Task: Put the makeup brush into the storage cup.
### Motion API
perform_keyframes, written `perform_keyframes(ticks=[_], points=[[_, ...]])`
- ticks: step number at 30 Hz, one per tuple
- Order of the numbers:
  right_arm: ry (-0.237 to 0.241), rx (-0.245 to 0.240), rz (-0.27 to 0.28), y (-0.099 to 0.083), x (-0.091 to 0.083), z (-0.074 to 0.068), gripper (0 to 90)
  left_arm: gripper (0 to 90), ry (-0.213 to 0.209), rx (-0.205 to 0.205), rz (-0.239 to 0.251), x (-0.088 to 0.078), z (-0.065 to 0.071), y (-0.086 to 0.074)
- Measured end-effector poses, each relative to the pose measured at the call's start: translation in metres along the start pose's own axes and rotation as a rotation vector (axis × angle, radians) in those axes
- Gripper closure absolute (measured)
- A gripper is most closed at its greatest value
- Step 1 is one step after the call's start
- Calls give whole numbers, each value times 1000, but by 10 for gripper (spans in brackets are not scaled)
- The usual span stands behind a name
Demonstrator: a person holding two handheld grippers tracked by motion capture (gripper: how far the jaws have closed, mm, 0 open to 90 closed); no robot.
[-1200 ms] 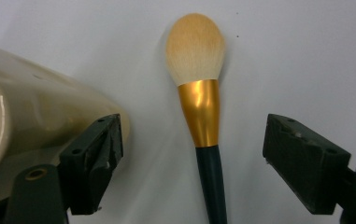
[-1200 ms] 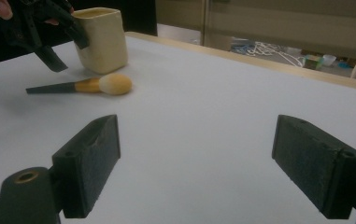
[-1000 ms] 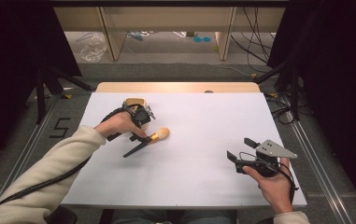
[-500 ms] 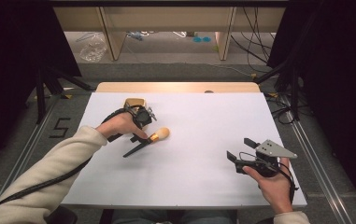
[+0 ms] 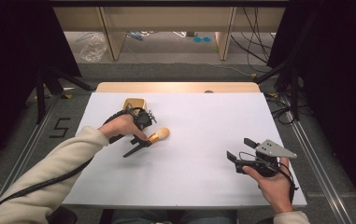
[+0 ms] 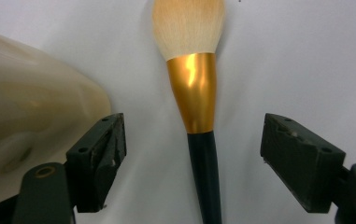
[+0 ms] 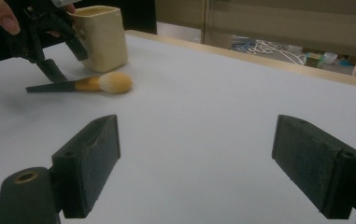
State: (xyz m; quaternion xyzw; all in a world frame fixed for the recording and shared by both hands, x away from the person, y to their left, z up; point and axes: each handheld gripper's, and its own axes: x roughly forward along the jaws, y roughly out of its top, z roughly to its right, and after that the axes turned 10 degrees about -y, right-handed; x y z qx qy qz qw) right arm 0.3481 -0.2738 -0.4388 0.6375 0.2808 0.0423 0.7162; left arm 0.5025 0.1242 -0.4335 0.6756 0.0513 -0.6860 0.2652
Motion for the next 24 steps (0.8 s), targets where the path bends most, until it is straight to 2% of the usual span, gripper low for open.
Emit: perform_keyframes(ticks=[4, 10, 24], points=[[2, 7, -4, 0, 0, 0, 163, 228, -4, 14, -34, 1, -1, 1], [-5, -4, 0, 0, 0, 0, 163, 243, -5, 6, -51, 5, -2, 2], [-1, 5, -6, 0, -1, 0, 163, 259, -22, -7, -98, 15, -4, 5]])
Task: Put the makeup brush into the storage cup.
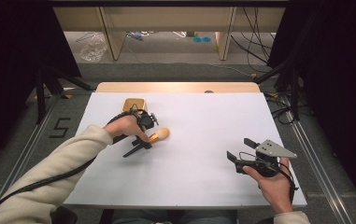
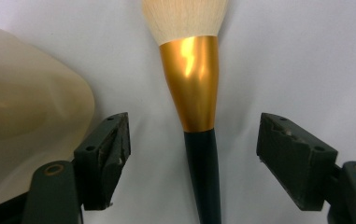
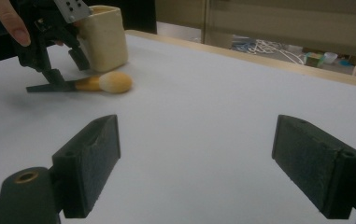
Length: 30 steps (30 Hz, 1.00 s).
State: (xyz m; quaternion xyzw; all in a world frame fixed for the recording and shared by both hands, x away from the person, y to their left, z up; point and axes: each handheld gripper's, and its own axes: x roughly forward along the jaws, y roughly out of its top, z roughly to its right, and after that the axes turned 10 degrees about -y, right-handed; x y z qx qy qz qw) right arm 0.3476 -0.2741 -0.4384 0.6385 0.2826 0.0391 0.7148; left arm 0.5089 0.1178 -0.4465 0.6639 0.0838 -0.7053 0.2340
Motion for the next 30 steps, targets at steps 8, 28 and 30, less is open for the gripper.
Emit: perform_keyframes(ticks=[8, 28, 30], points=[[2, -1, 1, 0, 0, 0, 163, 284, -5, -11, -16, 5, -1, 5], [20, -3, 16, -1, 2, 0, 163, 367, -4, -34, -10, 11, -2, 15], [21, -3, 16, -1, 2, 0, 163, 376, -6, -38, -10, 12, -1, 16]])
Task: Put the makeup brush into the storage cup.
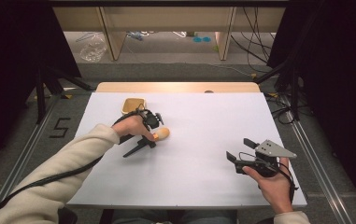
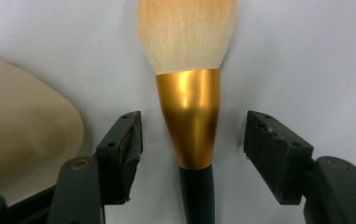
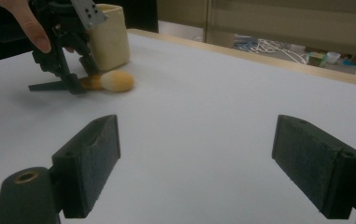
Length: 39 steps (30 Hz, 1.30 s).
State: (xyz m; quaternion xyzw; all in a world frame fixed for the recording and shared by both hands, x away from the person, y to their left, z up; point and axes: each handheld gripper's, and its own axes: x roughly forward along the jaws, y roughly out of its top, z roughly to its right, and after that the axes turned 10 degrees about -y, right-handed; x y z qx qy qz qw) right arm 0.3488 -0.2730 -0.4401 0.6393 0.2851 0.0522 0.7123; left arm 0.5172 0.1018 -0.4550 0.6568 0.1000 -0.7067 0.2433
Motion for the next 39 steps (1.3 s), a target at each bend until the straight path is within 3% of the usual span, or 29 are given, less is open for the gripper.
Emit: perform_keyframes(ticks=[3, 4, 9, 11, 16, 29, 39], points=[[0, -2, -1, 0, 0, 0, 163, 399, 3, -4, 6, 1, 0, 1], [-11, -18, -36, 1, -3, 1, 163, 404, 2, -2, 4, 1, 0, 2], [-11, -19, -37, 1, -3, 1, 163, 427, 2, 1, -3, 3, 0, 4], [-13, -12, -13, 1, -1, 0, 163, 435, 1, 0, -5, 3, 0, 4], [-15, -19, -30, 1, -2, 1, 163, 460, -14, -11, -11, 4, 0, 6], [-14, -17, -21, 0, -1, 0, 163, 645, -46, -15, -39, 3, 3, 8], [-15, -21, -32, 1, -3, 1, 163, 659, -48, -33, -69, 2, 3, 8]])
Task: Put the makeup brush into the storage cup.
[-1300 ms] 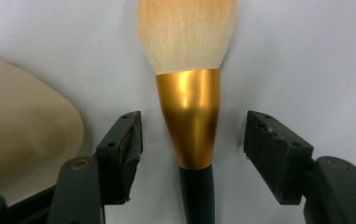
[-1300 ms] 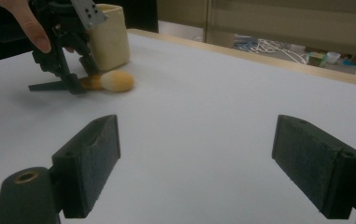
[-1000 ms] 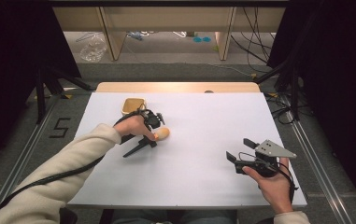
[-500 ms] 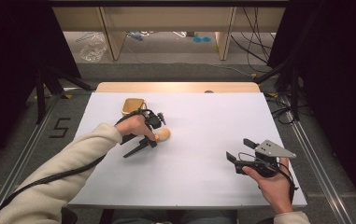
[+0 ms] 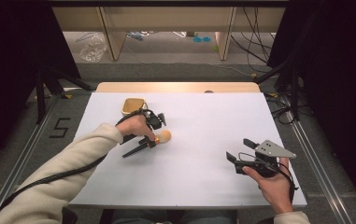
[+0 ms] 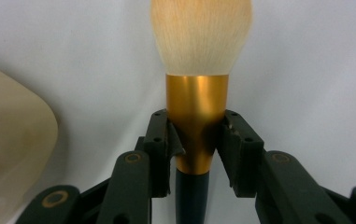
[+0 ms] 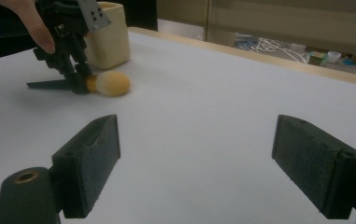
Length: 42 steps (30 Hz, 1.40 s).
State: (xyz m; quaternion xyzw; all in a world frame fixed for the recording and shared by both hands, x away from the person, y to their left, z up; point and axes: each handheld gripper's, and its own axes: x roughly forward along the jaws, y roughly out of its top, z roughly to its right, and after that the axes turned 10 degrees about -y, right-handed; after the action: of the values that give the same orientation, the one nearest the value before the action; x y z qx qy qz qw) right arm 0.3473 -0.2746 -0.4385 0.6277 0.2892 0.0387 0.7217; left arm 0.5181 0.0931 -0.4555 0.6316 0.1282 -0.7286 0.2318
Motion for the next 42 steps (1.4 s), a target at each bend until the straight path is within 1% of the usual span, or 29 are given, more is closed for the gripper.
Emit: perform_keyframes(ticks=[1, 5, 10, 11, 12, 16, 17, 18, 19, 23, 25, 30, 31, 37, 39, 41, 42], points=[[2, 4, 12, 0, 1, 0, 163, 659, 0, -3, 0, 0, 0, 0], [2, 4, 12, 0, 1, 0, 163, 661, 2, -3, 2, 1, 0, -1], [1, 4, 10, 0, 1, 0, 163, 663, 0, -14, 10, 1, 0, -3], [0, 1, -2, 0, 0, 0, 163, 663, 0, -12, 8, 0, 0, -3], [1, 4, 10, 0, 1, 0, 163, 663, 0, -15, 7, 0, 1, -3], [0, 1, -1, 0, 0, 0, 163, 664, 4, -6, 28, 0, 1, -5], [1, 4, 10, 0, 1, 0, 163, 663, 4, -8, 31, 0, 1, -6], [0, 1, 0, 0, 0, 0, 163, 664, 5, -5, 26, 0, 1, -6], [12, 12, 14, -1, 2, -1, 163, 664, 6, -4, 27, 0, 1, -6], [11, 12, 14, -1, 2, -1, 163, 664, 6, 2, 22, -1, 3, -6], [11, 12, 14, -1, 2, -1, 163, 664, 10, 4, 37, -1, 3, -6], [12, 13, 14, -1, 2, -1, 163, 665, 17, 6, 42, -2, 5, -6], [13, 14, 15, -1, 2, -1, 163, 665, 19, 14, 41, -3, 5, -6], [11, 12, 15, -1, 2, -1, 163, 665, 20, 11, 54, -6, 7, -6], [11, 12, 14, -1, 2, -1, 163, 665, 30, 7, 78, -6, 7, -7], [11, 12, 14, -1, 2, -1, 163, 665, 28, 10, 72, -8, 7, -7], [12, 12, 14, -1, 2, -1, 163, 665, 29, 9, 82, -8, 7, -7]])
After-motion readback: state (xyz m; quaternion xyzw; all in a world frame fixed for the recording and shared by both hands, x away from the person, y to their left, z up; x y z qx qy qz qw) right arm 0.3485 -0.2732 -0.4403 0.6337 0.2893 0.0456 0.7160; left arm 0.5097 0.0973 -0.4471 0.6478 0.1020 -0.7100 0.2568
